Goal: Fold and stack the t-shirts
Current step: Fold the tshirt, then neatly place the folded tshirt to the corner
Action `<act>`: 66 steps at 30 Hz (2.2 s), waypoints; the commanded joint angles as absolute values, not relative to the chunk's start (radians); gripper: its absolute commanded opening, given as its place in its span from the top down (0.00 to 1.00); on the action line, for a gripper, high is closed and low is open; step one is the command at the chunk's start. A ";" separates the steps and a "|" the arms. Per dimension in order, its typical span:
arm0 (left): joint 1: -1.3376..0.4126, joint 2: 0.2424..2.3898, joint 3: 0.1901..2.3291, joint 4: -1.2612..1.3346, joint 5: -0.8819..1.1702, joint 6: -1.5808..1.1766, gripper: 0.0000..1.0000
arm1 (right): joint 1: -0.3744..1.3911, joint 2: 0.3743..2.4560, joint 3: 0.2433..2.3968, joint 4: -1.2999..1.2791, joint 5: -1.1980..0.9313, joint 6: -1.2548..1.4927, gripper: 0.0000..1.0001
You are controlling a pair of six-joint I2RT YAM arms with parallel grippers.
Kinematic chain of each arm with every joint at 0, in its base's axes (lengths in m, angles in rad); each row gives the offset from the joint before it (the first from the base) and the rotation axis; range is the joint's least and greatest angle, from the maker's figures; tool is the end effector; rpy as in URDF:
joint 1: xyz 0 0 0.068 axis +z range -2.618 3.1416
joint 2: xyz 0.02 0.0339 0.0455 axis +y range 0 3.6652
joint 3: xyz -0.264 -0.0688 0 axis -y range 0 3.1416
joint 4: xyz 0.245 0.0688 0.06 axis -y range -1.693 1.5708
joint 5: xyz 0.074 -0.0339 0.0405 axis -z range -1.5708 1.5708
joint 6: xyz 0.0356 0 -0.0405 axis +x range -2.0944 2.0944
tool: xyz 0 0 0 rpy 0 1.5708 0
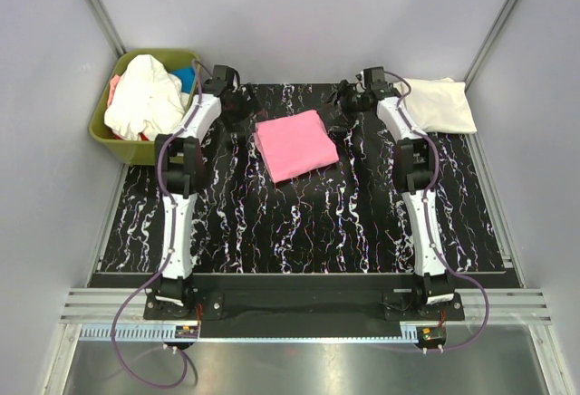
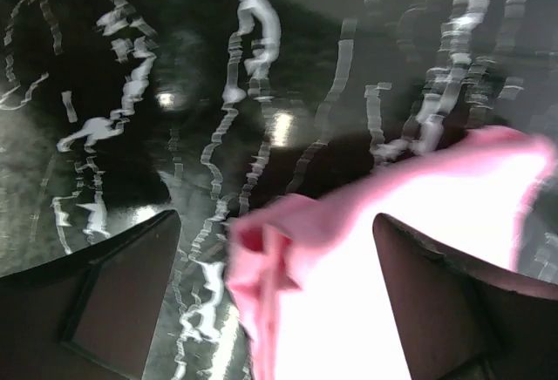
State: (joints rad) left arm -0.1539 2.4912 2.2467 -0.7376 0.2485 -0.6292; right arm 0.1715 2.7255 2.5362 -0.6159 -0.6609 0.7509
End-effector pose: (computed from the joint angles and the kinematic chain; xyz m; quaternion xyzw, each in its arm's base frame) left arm 0.5348 -0.0918 0.1820 -0.1886 0.9314 -0.2195 0.2208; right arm 0.5718 0.1212 0.1594 0.1345 0.8755 0.4268 0.1824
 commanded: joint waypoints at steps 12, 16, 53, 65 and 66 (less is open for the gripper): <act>-0.181 2.143 1.789 -0.576 0.293 -0.620 0.01 | 0.159 2.286 1.772 -0.318 -0.658 0.675 0.53; -0.187 2.031 1.607 -0.520 0.302 -0.620 0.01 | 0.216 2.201 1.582 -0.319 -0.608 0.663 0.60; -0.189 0.986 1.037 -0.874 0.003 -0.328 0.01 | 0.158 2.367 1.876 -0.505 -0.560 0.598 0.24; -0.189 0.838 0.947 -0.838 -0.132 -0.318 0.01 | 0.212 2.408 1.858 -0.463 -0.555 0.638 0.47; -0.189 0.827 0.946 -0.839 -0.138 -0.322 0.01 | 0.212 2.408 1.862 -0.453 -0.557 0.637 0.49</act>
